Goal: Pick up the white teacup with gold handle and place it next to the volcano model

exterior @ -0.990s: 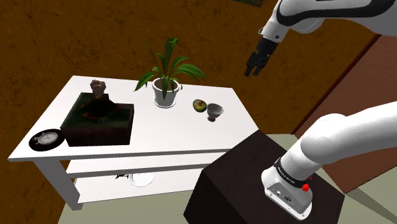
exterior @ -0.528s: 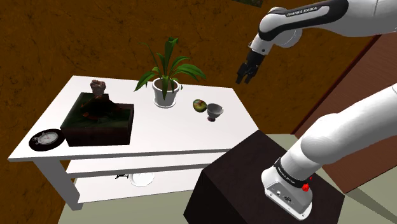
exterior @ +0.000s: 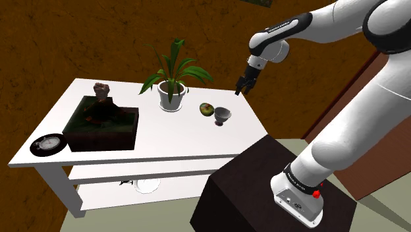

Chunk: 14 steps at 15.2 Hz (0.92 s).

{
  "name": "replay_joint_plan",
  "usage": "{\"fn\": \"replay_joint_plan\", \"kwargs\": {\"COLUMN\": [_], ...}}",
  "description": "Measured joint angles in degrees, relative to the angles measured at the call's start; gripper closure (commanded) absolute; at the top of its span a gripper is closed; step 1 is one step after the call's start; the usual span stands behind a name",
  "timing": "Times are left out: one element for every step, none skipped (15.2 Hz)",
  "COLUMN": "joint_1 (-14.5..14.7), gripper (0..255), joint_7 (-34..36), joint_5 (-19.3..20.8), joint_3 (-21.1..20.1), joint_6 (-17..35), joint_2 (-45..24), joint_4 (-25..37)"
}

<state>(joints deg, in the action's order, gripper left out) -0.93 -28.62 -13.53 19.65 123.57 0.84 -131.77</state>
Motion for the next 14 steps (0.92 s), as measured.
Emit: {"fn": "replay_joint_plan", "kwargs": {"joint_1": [-0.1, -0.4, -0.7, -1.0, -1.5, -2.0, -2.6, -3.1, -3.7, -4.4, -4.9, -5.7, -6.5, -7.3], "gripper": [0, 0, 0, 0, 0, 0, 0, 0, 0, 0, 0, 0, 0, 0], "joint_7": [-1.4, -2.6, -3.6, -4.8, -6.0, -7.2, -8.1, -8.9, -9.7, -10.3, -10.9, -11.9, -12.7, -13.1], "joint_5": [-1.5, -2.7, -3.9, -5.4, -6.6, -7.7, -8.7, -9.8, -10.9, -11.9, -12.9, -13.8, -14.7, -15.4], "joint_3": [0.2, 0.3, 0.3, 0.2, 0.1, 0.0, -0.1, -0.5, -0.9, -1.3, -1.8, -2.2, -2.6, -3.1], "joint_6": [1.1, 1.5, 1.8, 2.5, 2.7, 3.1, 3.2, 3.2, 3.5, 3.4, 3.7, 4.0, 4.3, 4.1], "joint_2": [-2.7, -5.2, -7.5, -10.1, -12.5, -14.6, -16.8, -19.3, -21.7, -24.4, -26.6, -28.9, -31.3, -34.0], "joint_4": [0.9, 2.4, 3.8, 5.0, 6.4, 7.6, 9.0, 11.0, 12.4, 14.7, 16.1, 17.5, 19.1, 21.5]}}
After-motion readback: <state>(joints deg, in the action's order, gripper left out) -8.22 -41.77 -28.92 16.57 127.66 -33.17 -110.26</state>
